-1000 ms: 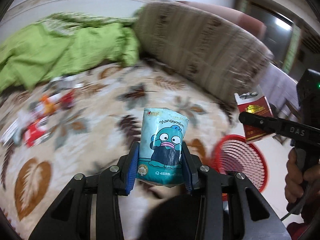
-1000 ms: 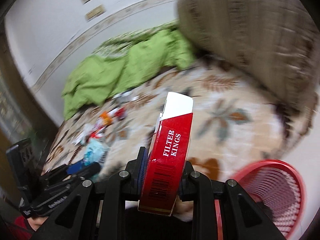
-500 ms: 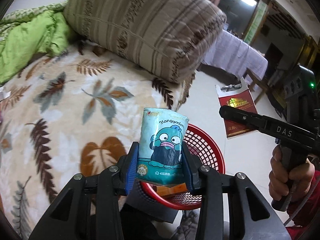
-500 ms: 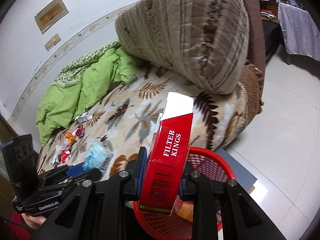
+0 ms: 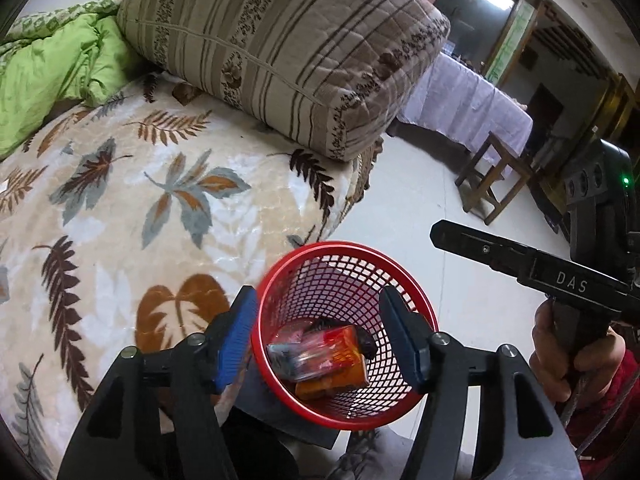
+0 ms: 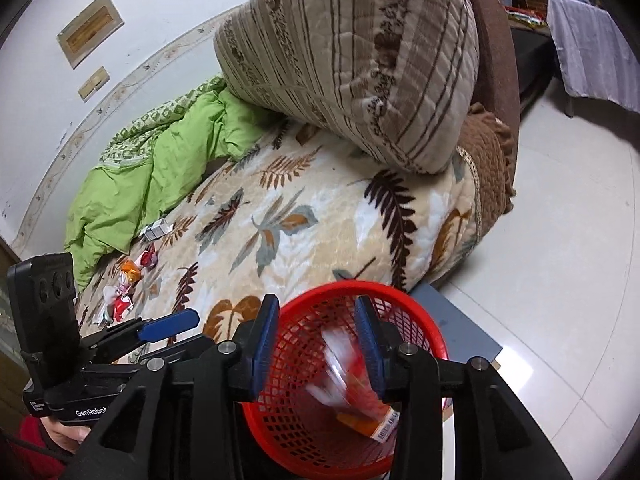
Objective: Collect trash
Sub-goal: 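Drop the snack bag from the left tool while the right tool drops the red box into the basket, then swing both open tools back toward the bed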
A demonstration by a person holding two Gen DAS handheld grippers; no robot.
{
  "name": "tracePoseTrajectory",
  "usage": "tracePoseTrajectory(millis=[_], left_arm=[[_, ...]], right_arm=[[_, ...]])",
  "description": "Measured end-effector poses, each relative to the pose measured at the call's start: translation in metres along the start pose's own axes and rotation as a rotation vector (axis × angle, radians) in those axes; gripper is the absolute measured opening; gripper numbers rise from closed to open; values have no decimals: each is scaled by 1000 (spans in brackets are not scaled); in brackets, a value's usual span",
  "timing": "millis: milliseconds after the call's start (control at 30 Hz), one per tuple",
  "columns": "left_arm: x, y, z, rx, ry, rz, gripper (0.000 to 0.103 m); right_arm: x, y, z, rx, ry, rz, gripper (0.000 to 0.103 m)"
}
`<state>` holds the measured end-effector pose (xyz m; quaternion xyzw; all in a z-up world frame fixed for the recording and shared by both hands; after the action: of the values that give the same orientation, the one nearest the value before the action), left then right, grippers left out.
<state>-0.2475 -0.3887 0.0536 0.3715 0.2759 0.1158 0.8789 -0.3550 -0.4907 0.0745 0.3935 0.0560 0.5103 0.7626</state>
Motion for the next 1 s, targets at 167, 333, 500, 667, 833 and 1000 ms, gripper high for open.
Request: tracePoseTrajectory(millis=[167,333,500,667,833,1000], left_arm=[[21,23,0,-56,40,55,65],[55,52,-2,-110,86,135,66],[94,84,-8,-161,165,192,66],[140,119,-20,-206,244,270,66],[185,149,-34,-248,336,333,66],[224,176,-45,-291,425,379,66]], right_arm=[[23,-13,4,15,17,70,42],[65,-34,4,33,58,146,42],[113,-60,2,70,129,223,48],[158,-86,-1,107,188,272,54],[205,-111,-7,154,273,303,54],[247,-128,-10,178,336,326,54]])
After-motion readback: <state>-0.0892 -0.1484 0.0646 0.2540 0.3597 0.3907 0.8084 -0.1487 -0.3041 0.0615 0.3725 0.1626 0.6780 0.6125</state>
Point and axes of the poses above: each gripper's, at about its wrist camera, not at the fingertips, and y roughly against the way its jaws point, x to its left, z to its top, the point moved 7 cm from there along -y, roughly the way its jaws point, and after that the axes turned 9 degrees about y, right-handed, at the moved point
